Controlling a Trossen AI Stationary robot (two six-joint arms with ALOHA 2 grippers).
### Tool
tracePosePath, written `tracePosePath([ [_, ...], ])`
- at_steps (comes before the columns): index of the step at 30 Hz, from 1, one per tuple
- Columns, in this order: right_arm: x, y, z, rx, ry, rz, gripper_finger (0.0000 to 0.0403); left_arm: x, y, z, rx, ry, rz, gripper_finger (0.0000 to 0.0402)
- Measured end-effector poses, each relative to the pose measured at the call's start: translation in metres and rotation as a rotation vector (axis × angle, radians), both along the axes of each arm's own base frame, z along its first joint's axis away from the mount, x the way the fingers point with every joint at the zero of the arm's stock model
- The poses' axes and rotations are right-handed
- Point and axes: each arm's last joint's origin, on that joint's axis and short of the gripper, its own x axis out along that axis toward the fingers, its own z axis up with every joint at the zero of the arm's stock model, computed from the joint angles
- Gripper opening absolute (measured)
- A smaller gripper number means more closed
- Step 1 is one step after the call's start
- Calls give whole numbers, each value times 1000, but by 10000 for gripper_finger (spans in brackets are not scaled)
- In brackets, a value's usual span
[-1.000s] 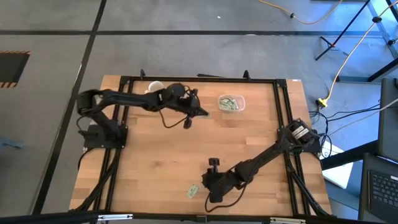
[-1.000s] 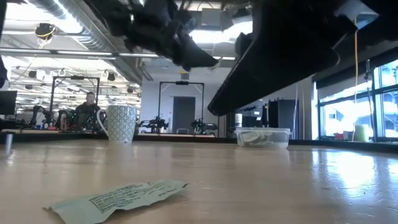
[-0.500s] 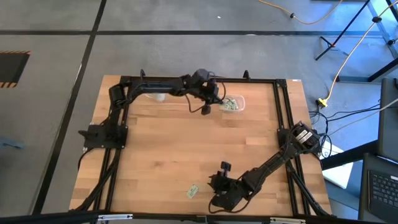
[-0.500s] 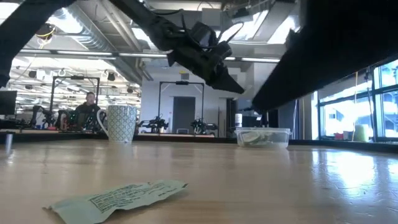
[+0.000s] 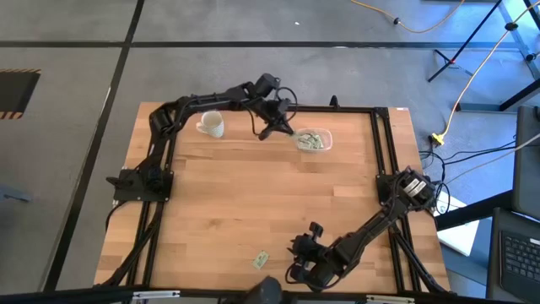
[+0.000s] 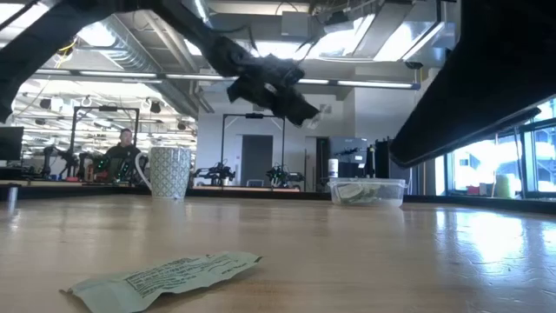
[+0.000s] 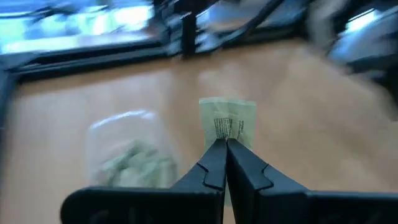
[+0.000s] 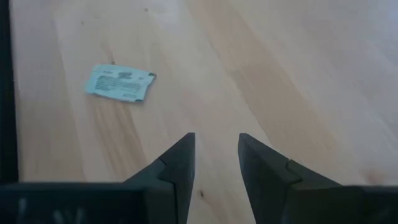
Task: Pick and place items into bin
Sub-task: Put the stevia packet into the transparent bin
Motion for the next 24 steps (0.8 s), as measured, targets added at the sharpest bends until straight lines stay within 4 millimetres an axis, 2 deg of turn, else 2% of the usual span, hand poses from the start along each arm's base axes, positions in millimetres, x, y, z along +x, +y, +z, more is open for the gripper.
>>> tracePosePath([
  [2, -4, 1, 0, -2, -13, -34, 126, -2, 6, -6, -75, -51, -83, 3],
  [6, -12, 1, -2, -3, -30, -120, 126, -1, 9, -14, -119, -87, -137, 3],
  [12, -18, -4, -4, 2, -23, -217, 126, 12, -7, -26, -109, -108, -222, 3],
  [20, -26, -12, -6, -15, 13, -307, 126, 41, -48, -33, 170, 38, -40, 3],
  [24, -28, -14, -7, -33, 27, -314, 126, 48, -55, -32, 280, 70, 66, 3],
])
